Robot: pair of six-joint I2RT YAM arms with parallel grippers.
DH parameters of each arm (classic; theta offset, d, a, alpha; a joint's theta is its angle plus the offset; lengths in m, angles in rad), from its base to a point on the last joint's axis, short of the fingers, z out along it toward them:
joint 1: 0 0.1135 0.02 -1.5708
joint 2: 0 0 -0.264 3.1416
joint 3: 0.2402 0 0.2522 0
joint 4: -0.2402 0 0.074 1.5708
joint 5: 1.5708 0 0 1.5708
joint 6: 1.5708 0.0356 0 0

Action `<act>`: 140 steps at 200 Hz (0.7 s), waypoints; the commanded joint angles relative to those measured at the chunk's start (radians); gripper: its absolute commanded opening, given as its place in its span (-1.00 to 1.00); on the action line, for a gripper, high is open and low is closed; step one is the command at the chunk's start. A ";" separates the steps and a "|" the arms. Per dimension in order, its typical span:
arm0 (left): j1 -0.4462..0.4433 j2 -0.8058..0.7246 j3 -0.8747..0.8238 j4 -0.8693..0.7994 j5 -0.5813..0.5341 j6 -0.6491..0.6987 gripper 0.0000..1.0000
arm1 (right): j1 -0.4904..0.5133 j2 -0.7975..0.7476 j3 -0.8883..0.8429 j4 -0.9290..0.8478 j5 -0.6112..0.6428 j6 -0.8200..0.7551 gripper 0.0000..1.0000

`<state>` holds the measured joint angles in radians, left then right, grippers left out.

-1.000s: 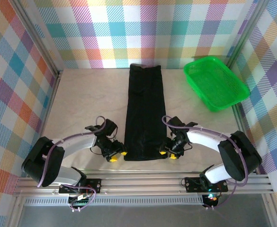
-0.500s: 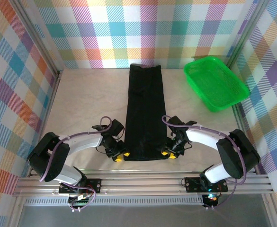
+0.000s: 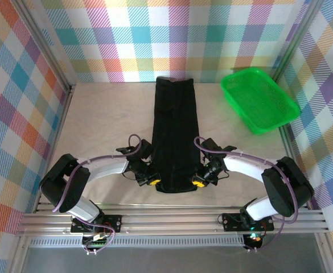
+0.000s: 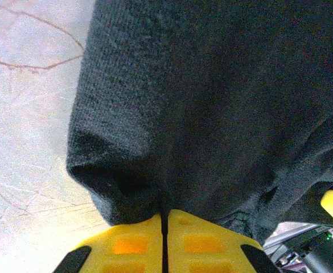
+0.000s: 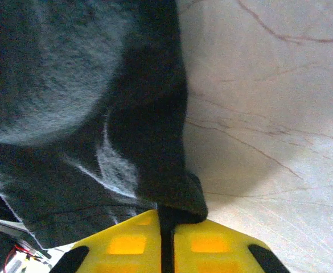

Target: Fold and stack the t-shirts

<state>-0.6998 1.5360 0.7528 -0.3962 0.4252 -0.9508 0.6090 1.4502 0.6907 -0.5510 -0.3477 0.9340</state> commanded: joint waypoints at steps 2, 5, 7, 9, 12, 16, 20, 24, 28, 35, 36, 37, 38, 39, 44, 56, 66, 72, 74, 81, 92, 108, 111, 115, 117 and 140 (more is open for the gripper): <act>-0.012 -0.044 -0.023 -0.087 -0.012 0.041 -0.90 | 0.004 -0.027 0.015 -0.081 0.038 0.000 -0.92; -0.012 -0.050 -0.026 -0.096 -0.013 0.044 -0.91 | 0.003 -0.031 0.013 -0.089 0.040 -0.001 -0.93; -0.012 -0.054 -0.028 -0.101 -0.013 0.047 -0.91 | 0.003 -0.034 0.010 -0.095 0.039 -0.002 -0.94; -0.012 -0.057 -0.032 -0.104 -0.012 0.048 -0.92 | 0.003 -0.036 0.008 -0.099 0.039 -0.004 -0.95; -0.012 -0.064 -0.035 -0.113 -0.011 0.054 -0.91 | 0.003 -0.040 0.007 -0.106 0.037 -0.006 -0.96; -0.012 -0.069 -0.041 -0.125 -0.008 0.058 -0.92 | 0.004 -0.045 0.002 -0.113 0.036 -0.009 -0.97; -0.012 -0.075 -0.046 -0.134 -0.006 0.062 -0.94 | 0.005 -0.050 -0.001 -0.122 0.034 -0.011 -0.99; -0.012 -0.081 -0.054 -0.141 -0.002 0.065 -0.96 | 0.006 -0.056 -0.006 -0.130 0.031 -0.013 -1.00; -0.012 -0.087 -0.062 -0.145 0.002 0.070 -0.97 | 0.007 -0.061 -0.012 -0.135 0.030 -0.014 -1.00; -0.012 -0.098 -0.078 -0.150 0.008 0.070 -0.99 | 0.011 -0.073 -0.022 -0.143 0.025 -0.015 -1.00; -0.012 -0.100 -0.080 -0.150 0.009 0.070 -0.99 | 0.012 -0.075 -0.024 -0.144 0.024 -0.015 -1.00; -0.012 -0.101 -0.083 -0.150 0.010 0.070 -0.99 | 0.012 -0.077 -0.026 -0.145 0.023 -0.015 -1.00; -0.011 -0.102 -0.085 -0.150 0.011 0.070 -0.99 | 0.012 -0.078 -0.028 -0.146 0.022 -0.015 -1.00; -0.012 -0.104 -0.087 -0.150 0.012 0.070 -0.99 | 0.013 -0.079 -0.030 -0.146 0.022 -0.015 -1.00; -0.011 -0.108 -0.098 -0.148 0.017 0.071 -1.00 | 0.014 -0.087 -0.039 -0.147 0.016 -0.015 -1.00; -0.012 -0.117 -0.108 -0.139 0.033 0.069 -1.00 | 0.017 -0.103 -0.058 -0.137 -0.002 -0.012 -1.00; -0.012 -0.124 -0.107 -0.132 0.046 0.066 -1.00 | 0.018 -0.113 -0.066 -0.125 -0.020 -0.008 -1.00; -0.013 -0.133 -0.103 -0.129 0.047 0.062 -1.00 | 0.018 -0.118 -0.064 -0.123 -0.030 -0.008 -1.00; -0.013 -0.138 -0.101 -0.129 0.047 0.061 -1.00 | 0.018 -0.119 -0.063 -0.122 -0.032 -0.008 -1.00; -0.012 -0.154 -0.092 -0.133 0.040 0.054 -1.00 | 0.018 -0.121 -0.050 -0.133 -0.034 -0.009 -1.00; -0.012 -0.180 -0.076 -0.149 0.019 0.043 -1.00 | 0.018 -0.133 -0.025 -0.161 -0.024 -0.010 -1.00; -0.010 -0.224 -0.054 -0.153 -0.007 0.003 -1.00 | 0.014 -0.157 0.017 -0.199 0.005 -0.002 -1.00; -0.010 -0.231 -0.050 -0.151 -0.010 -0.005 -1.00 | 0.013 -0.162 0.024 -0.202 0.011 -0.001 -1.00; -0.010 -0.242 -0.044 -0.148 -0.014 -0.016 -1.00 | 0.012 -0.168 0.035 -0.207 0.015 0.001 -1.00; -0.008 -0.246 -0.042 -0.146 -0.017 -0.022 -1.00 | 0.010 -0.172 0.039 -0.211 0.018 0.003 -1.00; 0.023 -0.264 0.010 -0.124 -0.043 -0.063 -1.00 | -0.021 -0.167 0.130 -0.243 0.043 -0.006 -1.00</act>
<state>-0.6975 1.3029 0.6983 -0.5213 0.4194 -0.9531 0.6128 1.2999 0.7197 -0.7334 -0.3370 0.9310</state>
